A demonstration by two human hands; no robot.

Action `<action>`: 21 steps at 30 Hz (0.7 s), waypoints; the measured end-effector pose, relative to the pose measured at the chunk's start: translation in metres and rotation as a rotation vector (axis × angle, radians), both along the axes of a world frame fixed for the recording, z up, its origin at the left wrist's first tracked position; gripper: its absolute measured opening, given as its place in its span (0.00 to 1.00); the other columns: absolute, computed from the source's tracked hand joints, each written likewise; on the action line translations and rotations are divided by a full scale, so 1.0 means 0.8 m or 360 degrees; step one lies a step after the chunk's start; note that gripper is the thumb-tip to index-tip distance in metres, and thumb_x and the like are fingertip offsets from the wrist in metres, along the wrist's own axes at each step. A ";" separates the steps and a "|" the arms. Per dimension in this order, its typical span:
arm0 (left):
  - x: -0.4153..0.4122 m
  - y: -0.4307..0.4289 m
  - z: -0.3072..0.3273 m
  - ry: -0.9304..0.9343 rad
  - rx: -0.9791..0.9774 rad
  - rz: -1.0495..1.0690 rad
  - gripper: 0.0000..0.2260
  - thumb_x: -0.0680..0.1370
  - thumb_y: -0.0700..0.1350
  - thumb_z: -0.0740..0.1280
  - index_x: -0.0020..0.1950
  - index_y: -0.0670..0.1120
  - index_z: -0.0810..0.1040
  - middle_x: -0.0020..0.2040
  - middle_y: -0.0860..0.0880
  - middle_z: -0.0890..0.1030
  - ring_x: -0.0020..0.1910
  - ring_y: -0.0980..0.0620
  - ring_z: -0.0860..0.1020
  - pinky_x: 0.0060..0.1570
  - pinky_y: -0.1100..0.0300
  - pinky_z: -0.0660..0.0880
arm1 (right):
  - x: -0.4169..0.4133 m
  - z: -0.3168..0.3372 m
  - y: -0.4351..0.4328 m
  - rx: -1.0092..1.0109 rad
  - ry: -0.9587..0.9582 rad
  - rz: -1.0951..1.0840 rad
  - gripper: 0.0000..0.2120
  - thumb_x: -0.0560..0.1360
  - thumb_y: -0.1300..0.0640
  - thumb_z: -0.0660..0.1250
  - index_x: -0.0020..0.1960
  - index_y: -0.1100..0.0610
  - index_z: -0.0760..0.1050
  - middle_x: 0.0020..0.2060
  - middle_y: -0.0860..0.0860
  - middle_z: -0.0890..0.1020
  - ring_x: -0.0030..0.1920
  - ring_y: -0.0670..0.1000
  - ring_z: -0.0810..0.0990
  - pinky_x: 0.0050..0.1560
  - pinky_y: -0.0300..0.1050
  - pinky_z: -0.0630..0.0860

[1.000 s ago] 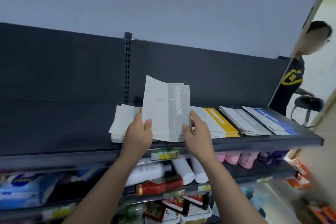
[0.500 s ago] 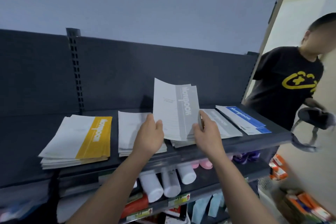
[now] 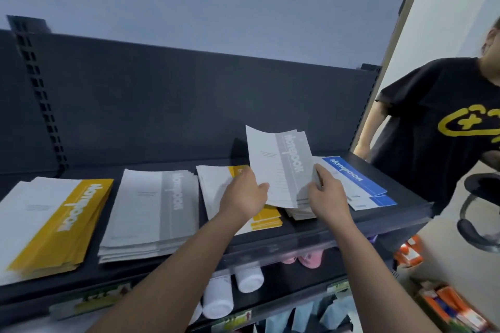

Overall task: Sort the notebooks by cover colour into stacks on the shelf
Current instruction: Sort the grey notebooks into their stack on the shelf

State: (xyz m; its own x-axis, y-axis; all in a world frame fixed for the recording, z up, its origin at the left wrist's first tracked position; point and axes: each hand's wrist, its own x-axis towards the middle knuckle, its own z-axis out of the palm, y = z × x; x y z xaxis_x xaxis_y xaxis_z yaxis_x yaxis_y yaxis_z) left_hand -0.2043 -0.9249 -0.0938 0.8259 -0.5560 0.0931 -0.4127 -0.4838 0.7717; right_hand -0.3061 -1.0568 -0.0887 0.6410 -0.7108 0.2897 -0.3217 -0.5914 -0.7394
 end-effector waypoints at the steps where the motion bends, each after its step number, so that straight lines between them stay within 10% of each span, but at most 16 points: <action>1: -0.001 -0.012 -0.002 0.0005 0.0028 0.0000 0.15 0.80 0.49 0.61 0.64 0.44 0.70 0.60 0.48 0.77 0.56 0.47 0.77 0.57 0.49 0.75 | 0.001 -0.003 -0.015 0.0001 0.0042 -0.0010 0.15 0.77 0.65 0.56 0.63 0.60 0.71 0.55 0.55 0.77 0.53 0.55 0.73 0.49 0.48 0.72; 14: -0.028 -0.096 -0.014 -0.0179 0.0563 0.0187 0.12 0.78 0.51 0.61 0.53 0.43 0.74 0.48 0.48 0.77 0.46 0.48 0.74 0.41 0.59 0.69 | 0.004 -0.038 -0.121 -0.0232 0.0561 0.0149 0.05 0.74 0.61 0.57 0.46 0.62 0.69 0.41 0.56 0.74 0.52 0.62 0.70 0.45 0.49 0.65; 21: -0.032 -0.100 -0.016 -0.0317 0.0809 0.0267 0.16 0.79 0.56 0.61 0.54 0.43 0.77 0.46 0.49 0.75 0.43 0.49 0.73 0.38 0.59 0.67 | 0.009 -0.046 -0.133 -0.0456 0.0811 0.0161 0.09 0.76 0.54 0.56 0.50 0.58 0.71 0.55 0.57 0.74 0.58 0.58 0.66 0.50 0.48 0.61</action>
State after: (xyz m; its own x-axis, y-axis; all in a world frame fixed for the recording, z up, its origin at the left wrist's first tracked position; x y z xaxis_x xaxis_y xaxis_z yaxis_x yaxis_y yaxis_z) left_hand -0.2296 -1.0049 -0.1065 0.9006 -0.4345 0.0110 -0.4120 -0.8454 0.3399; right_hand -0.2988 -1.1631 -0.1254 0.8100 -0.5780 0.0989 -0.5260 -0.7907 -0.3131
